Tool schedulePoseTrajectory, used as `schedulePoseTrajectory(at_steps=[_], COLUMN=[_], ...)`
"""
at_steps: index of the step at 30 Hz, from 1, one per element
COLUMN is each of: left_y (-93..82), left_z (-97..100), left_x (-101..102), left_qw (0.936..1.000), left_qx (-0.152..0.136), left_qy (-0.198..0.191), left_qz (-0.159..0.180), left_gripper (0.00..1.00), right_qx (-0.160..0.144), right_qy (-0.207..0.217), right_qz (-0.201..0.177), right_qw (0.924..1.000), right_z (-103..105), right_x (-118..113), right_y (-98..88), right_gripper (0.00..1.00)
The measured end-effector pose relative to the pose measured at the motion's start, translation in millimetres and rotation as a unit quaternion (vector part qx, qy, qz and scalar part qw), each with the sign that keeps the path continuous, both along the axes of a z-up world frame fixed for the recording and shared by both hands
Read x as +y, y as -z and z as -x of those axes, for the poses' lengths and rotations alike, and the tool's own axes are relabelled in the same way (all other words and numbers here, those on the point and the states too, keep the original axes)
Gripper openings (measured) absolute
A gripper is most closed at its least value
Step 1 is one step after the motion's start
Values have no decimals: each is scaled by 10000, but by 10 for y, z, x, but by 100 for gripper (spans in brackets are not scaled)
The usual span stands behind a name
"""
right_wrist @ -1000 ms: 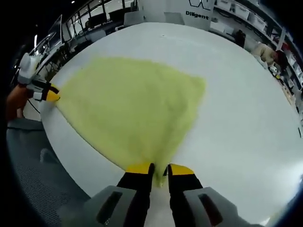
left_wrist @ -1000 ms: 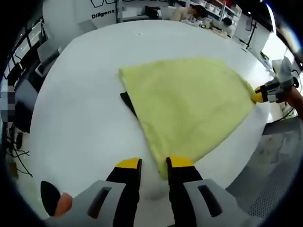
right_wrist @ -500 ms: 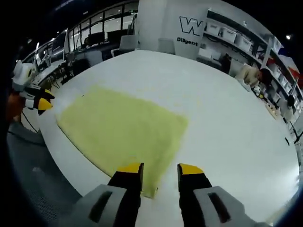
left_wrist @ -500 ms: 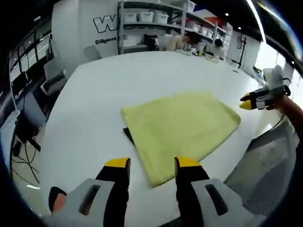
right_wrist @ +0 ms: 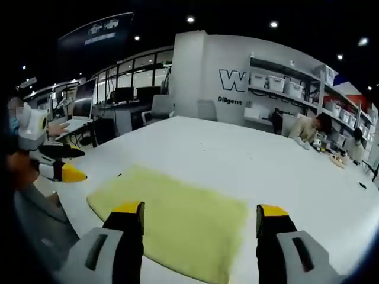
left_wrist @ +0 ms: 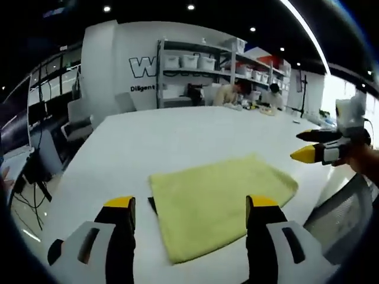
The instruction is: Fold the garment on the visible template until the final outline fits inside the template.
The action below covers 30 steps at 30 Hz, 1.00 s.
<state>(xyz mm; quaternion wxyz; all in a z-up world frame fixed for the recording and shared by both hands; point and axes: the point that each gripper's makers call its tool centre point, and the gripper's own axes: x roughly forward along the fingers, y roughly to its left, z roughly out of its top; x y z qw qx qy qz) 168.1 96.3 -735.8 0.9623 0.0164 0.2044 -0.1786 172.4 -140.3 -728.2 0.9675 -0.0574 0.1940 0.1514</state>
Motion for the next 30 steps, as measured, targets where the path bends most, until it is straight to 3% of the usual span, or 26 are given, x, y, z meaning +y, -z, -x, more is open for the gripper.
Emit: schedulePoseTrajectory(at_steps=[1,5,10,12,15,20,21,24,30], left_y=[-78,-183,-140,-157,-123,-27,-51,-29,-39], left_z=[-29,-89,-221,-302,-350,-336,-344,-364,-356], left_x=[-25,-74,-68,-48,-48,-49,-45,-31,-30], left_qw=[9998,9988,9990,9985,9982,9988,9986,9986,9984], left_qx=[-201,-489,-446,-531,-582,-442,-496,-482,-510], left_qy=[-14,-23,-37,-107,-127,-104,-112,-130,-127], left_qz=[70,91,-52,-5,-95,-179,-136,-177,-200], left_gripper=[74,74,73,73,73,73,73,73,73], right_qx=[-49,-256,-243,-344,-245,-126,51,-58,37], right_qy=[-16,-27,-88,24,123,212,205,205,131], right_qz=[-63,-135,-44,-180,-246,-140,-111,-73,-12], right_qw=[10000,9996,9997,9992,9993,9996,9997,9997,9999], right_z=[10,2,-150,-250,-326,-306,-295,-300,-286], right_x=[54,189,223,173,118,38,29,26,61], right_y=[-13,-62,-57,-98,-39,130,197,155,206], right_gripper=[79,77,77,77,77,77,77,77,76])
